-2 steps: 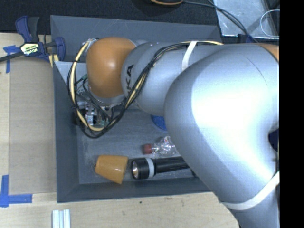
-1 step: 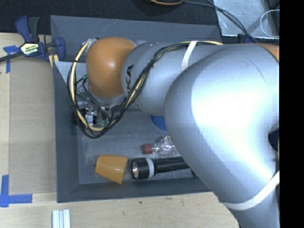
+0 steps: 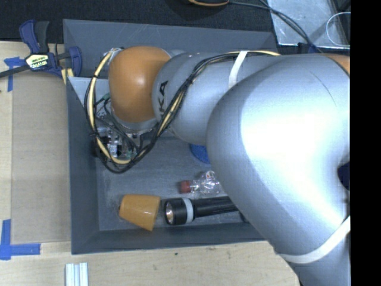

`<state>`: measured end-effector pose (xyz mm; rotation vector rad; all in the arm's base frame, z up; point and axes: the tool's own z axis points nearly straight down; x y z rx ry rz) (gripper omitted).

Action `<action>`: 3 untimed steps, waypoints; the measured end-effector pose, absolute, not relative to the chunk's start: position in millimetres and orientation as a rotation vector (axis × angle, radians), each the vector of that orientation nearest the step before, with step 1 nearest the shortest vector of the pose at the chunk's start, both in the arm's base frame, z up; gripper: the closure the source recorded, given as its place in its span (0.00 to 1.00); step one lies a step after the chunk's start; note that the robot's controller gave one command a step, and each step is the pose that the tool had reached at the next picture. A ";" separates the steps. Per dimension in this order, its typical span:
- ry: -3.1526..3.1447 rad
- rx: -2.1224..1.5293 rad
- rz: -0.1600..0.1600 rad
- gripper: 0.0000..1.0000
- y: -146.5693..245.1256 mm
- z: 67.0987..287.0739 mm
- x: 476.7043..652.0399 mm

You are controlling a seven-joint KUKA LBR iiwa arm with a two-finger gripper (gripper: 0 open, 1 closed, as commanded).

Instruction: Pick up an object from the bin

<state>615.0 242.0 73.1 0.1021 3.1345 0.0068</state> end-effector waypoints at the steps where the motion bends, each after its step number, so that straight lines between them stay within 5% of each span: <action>1: 3.134 0.102 0.008 1.00 241.9 80.2 615.1; 3: 3.134 0.102 0.008 1.00 241.6 97.0 615.0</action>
Offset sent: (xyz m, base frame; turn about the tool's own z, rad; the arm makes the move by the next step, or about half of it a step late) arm 0.0001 0.0002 0.0261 0.0000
